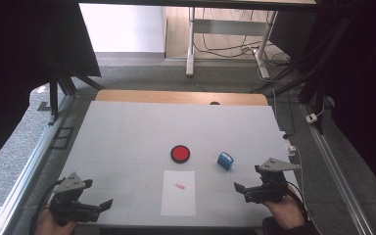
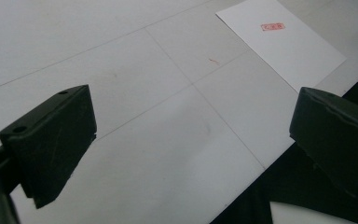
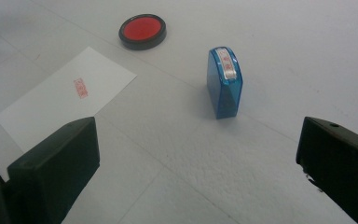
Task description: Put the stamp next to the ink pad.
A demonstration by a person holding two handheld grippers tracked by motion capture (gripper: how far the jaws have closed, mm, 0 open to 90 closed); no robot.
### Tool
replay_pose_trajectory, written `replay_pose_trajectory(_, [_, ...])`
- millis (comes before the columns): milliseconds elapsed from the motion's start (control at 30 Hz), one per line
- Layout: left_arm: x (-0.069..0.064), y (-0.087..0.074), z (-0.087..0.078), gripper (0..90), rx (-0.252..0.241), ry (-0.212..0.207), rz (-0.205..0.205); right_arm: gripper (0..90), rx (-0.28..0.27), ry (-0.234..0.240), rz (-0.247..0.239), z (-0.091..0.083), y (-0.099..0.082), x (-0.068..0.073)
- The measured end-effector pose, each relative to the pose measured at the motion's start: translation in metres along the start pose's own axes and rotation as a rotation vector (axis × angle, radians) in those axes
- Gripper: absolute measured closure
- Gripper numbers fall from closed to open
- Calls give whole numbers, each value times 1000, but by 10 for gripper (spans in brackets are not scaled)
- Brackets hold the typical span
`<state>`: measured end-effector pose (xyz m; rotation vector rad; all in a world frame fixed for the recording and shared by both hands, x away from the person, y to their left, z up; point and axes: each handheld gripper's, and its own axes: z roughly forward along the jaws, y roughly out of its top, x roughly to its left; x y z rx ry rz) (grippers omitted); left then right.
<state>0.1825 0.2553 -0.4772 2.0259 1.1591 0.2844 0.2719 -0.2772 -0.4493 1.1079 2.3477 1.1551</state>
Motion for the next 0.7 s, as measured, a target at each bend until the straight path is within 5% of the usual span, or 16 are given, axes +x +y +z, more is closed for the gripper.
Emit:
replay_pose_trajectory(400, [1,-1,-1,0,-9,4,-13,0,40,-48,43,-13,-18,-3])
replay_pose_trajectory(700, [2,0,0,0,-6,2,-21,1,65,-76,32,-15,-21,-1])
